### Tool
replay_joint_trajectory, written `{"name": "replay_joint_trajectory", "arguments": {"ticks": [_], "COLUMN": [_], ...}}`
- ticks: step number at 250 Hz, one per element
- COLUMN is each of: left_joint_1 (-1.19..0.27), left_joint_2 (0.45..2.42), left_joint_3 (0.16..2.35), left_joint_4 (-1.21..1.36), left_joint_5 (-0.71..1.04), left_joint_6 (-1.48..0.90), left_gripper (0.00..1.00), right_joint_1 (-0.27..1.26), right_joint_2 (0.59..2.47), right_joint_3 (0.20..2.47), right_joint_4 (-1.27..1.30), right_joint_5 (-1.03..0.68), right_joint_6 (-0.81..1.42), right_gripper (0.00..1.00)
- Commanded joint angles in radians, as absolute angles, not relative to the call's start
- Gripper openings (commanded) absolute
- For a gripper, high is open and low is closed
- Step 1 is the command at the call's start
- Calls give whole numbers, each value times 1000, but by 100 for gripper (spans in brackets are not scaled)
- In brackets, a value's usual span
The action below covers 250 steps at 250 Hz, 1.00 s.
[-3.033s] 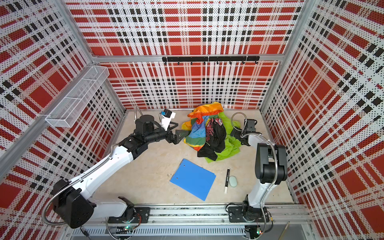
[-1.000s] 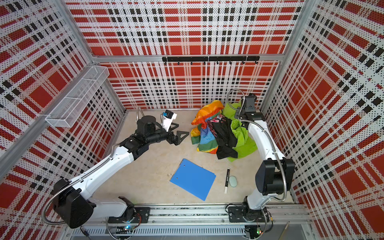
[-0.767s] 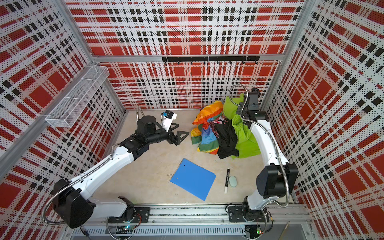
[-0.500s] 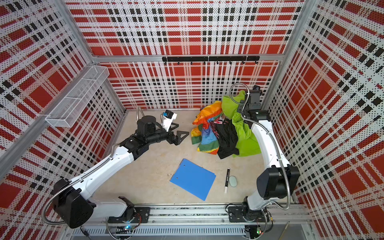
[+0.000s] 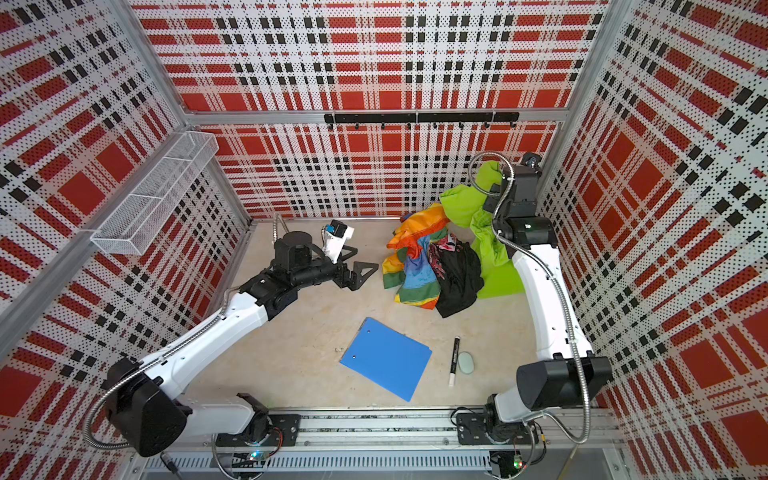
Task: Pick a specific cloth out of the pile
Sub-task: 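Lift the lime-green garment high out of the pile with the right gripper, then carry the green garment toward the left arm while the left arm draws back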
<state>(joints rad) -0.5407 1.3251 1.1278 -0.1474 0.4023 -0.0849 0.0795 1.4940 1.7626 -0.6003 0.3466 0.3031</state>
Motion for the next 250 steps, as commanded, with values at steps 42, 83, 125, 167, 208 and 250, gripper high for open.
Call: {"name": "replay_joint_trajectory", "arguments": {"ticks": [42,83,125,167,208,250], "left_joint_1": [-551,-550,-549,-522,-449,-360], "left_joint_2": [1325,1324,1319,1318,1311,1276], "left_joint_3": [1154,1155,1155,1152,1152,1125], "left_joint_4": [-140,-142,-141,-124,-93,-21], "left_joint_5": [392,391,391,435,515,640], "left_joint_6": [-77,-79,-81,-108,-146,-183], "left_gripper": [99,99,99,99,99,99], "right_joint_1": [89,89,89,91,112,167], "right_joint_2": [1393,1340,1315,1291,1279,1318], "right_joint_3": [1789,1768,1799,1821,1843,1920], "right_joint_4": [-437,-355,-295,-231,-166,-112], "right_joint_5": [364,388,357,275,208,108], "right_joint_6": [319,340,353,380,398,429], "right_gripper": [6,6,6,6,7,6]}}
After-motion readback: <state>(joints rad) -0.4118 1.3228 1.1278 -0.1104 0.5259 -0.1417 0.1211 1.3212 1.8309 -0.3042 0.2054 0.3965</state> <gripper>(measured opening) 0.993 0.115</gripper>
